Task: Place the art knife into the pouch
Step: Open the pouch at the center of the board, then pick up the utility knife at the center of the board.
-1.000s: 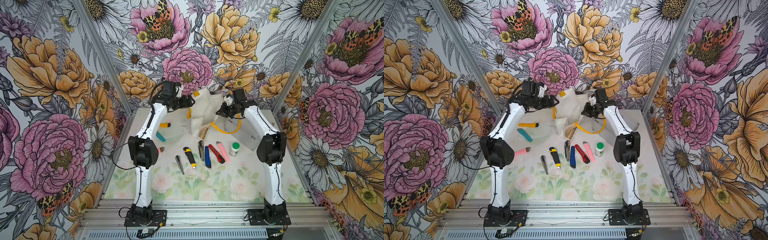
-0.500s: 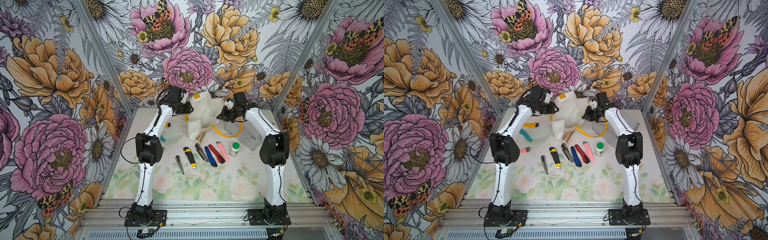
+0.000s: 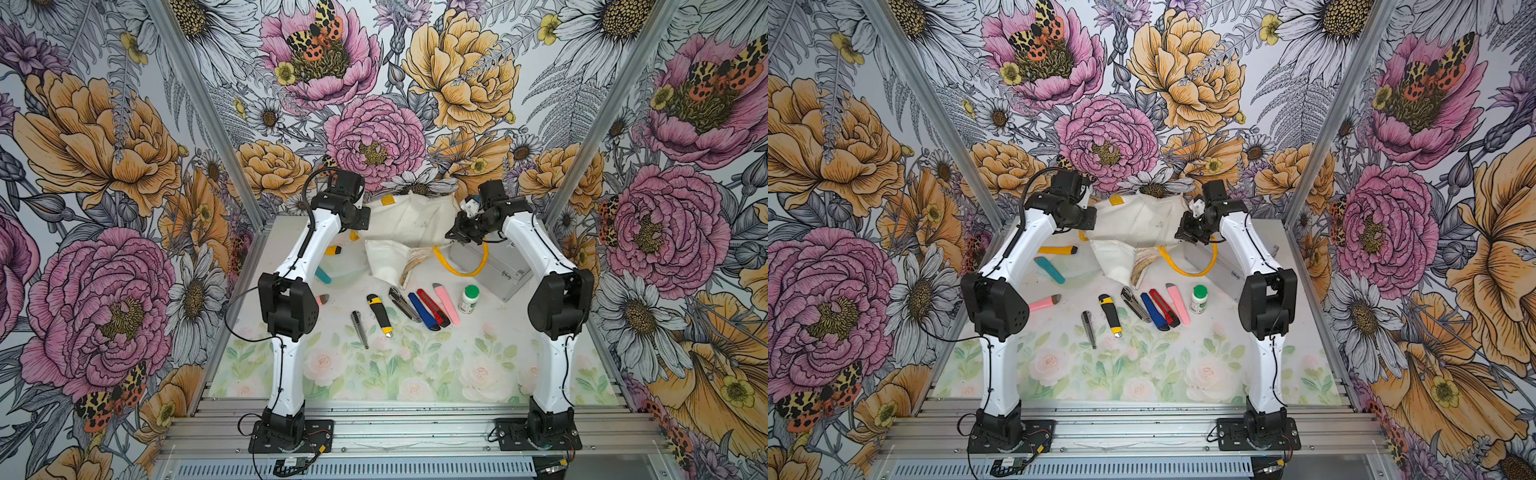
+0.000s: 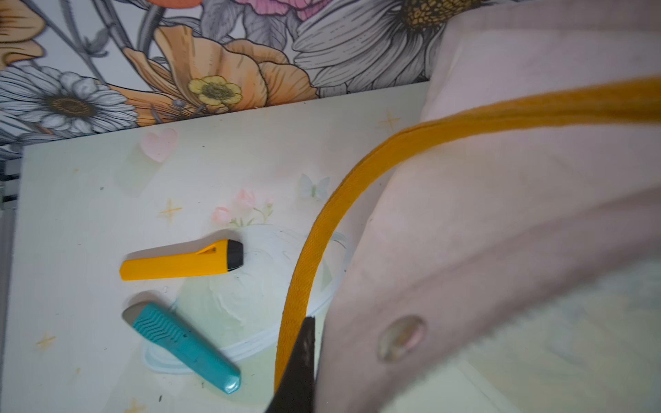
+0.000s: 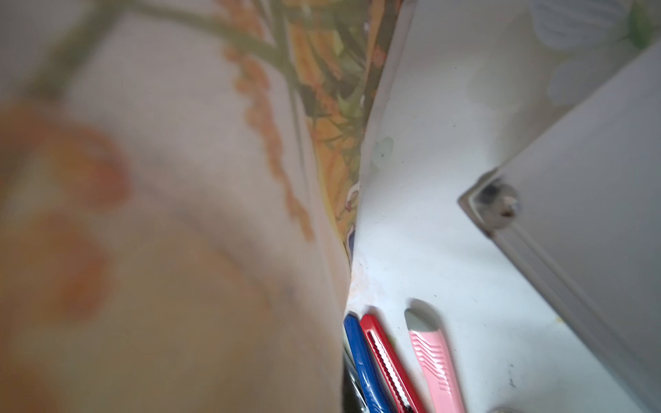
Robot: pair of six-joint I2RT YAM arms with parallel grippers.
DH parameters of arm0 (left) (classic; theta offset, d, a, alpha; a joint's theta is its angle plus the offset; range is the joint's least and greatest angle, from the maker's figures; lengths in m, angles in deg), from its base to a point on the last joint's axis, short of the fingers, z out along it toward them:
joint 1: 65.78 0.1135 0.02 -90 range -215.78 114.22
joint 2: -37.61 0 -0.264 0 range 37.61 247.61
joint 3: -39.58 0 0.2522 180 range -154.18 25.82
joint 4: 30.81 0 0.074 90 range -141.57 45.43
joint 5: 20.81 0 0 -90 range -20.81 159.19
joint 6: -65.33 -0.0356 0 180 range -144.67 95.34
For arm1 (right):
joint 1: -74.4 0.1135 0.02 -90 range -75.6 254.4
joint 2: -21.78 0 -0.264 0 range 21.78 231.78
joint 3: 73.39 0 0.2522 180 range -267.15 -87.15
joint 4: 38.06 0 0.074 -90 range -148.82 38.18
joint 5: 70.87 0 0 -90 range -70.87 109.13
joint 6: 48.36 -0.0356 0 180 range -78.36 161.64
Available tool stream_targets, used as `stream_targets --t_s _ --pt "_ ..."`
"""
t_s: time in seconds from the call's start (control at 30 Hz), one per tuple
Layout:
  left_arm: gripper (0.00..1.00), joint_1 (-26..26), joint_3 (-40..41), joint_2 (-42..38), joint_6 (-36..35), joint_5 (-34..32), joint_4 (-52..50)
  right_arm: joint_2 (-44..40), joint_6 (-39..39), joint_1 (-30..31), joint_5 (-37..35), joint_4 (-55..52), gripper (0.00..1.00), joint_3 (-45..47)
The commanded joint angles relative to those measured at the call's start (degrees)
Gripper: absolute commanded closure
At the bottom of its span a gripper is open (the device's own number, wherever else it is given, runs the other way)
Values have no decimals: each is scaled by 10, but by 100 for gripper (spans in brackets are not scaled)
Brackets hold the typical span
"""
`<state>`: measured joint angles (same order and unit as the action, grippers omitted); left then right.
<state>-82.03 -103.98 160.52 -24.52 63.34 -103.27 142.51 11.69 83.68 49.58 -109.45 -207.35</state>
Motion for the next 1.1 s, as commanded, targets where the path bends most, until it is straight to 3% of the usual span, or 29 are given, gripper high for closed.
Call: stream_targets --t_s 0.0,0.13,0.33,0.5,0.67,0.77,0.97,1.0,1.03,1.07 --pt "90 18 6 -35 -38 -120 -11 -44 50 -17 -78 -45 100 -10" --pt "90 17 3 -34 -58 -172 -18 -48 66 -22 -107 -87 100 -31" --pt "89 -1 -6 -34 -64 -163 -27 -33 66 -24 -107 -122 100 -77" --pt "82 -5 -40 -24 -8 89 -39 3 66 -4 -107 -121 100 -125" --pt "83 -7 -84 12 48 246 -37 51 66 29 -107 -121 100 -170" --pt "84 -11 -97 31 76 298 -38 71 66 47 -107 -120 100 -189" --pt "86 -18 -84 46 96 308 -38 93 66 70 -107 -112 100 -190" --pt "86 -18 -83 48 95 304 -38 96 67 71 -104 -112 85 -190" --pt "86 -17 -83 52 95 302 -38 97 64 74 -109 -111 61 -190" --pt "86 -18 -84 54 95 300 -38 98 63 75 -119 -111 60 -190"
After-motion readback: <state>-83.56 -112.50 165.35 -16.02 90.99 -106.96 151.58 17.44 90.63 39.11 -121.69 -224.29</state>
